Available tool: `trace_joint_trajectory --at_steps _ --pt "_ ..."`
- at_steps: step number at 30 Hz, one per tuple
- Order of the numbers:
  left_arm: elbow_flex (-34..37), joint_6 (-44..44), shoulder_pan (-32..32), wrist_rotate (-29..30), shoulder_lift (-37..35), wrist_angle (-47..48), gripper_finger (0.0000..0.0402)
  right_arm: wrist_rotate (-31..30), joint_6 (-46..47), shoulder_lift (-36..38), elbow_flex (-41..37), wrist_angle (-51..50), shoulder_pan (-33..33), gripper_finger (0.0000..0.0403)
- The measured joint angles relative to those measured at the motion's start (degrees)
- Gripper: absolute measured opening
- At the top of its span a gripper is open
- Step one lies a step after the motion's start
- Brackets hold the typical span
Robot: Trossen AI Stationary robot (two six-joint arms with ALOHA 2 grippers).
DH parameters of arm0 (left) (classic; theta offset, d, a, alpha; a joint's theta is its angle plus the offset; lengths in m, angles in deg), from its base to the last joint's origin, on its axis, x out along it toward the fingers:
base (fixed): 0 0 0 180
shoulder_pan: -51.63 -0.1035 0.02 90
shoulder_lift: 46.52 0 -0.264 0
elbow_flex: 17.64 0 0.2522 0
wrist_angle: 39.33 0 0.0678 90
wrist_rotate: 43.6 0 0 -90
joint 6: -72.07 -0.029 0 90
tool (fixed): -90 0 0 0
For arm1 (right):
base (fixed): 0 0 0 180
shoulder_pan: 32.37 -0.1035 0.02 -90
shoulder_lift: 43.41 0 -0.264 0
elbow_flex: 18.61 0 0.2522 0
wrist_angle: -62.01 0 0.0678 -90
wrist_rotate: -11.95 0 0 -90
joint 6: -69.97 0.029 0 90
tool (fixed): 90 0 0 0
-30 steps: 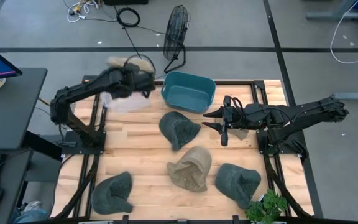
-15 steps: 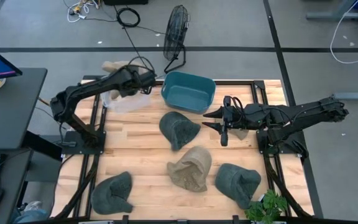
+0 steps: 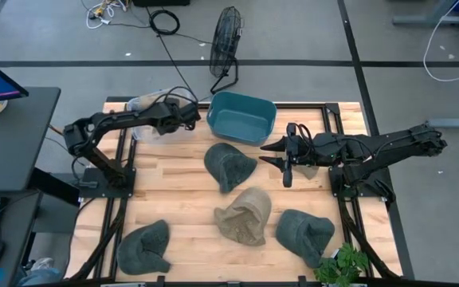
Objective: Pick & Place hat
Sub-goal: Put the bottom left brown cap into the transparent bin, then put the bottom brown cap into the transparent bin
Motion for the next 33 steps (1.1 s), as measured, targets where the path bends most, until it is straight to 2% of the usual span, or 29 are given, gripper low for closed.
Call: trace_joint_trajectory --at_steps 6,11,16,23,33 --pt "0.6 -0.3 -1.3 -1.7 0.3 -0.5 0.0042 0.0 3.2 0.0 0.0 0.0 0.0 0.0141" --pt "0.5 -0.4 -3.0 -6.0 0.3 -0.9 0.0066 0.0 3.7 0.0 0.0 0.0 0.0 0.0141" --pt "0.3 -2.2 -3.2 -6.1 0.2 -0.6 0.0097 0.0 3.7 0.0 0.0 0.0 0.0 0.0141" --pt "-4.0 -5.6 -3.1 -6.5 0.2 -0.3 0.0128 0.0 3.7 0.0 0.0 0.0 0.0 0.0141" --pt "-11.4 -8.6 -3.1 -6.6 0.2 3.8 0.0133 0.0 3.7 0.0 0.0 -0.1 0.0 0.0141"
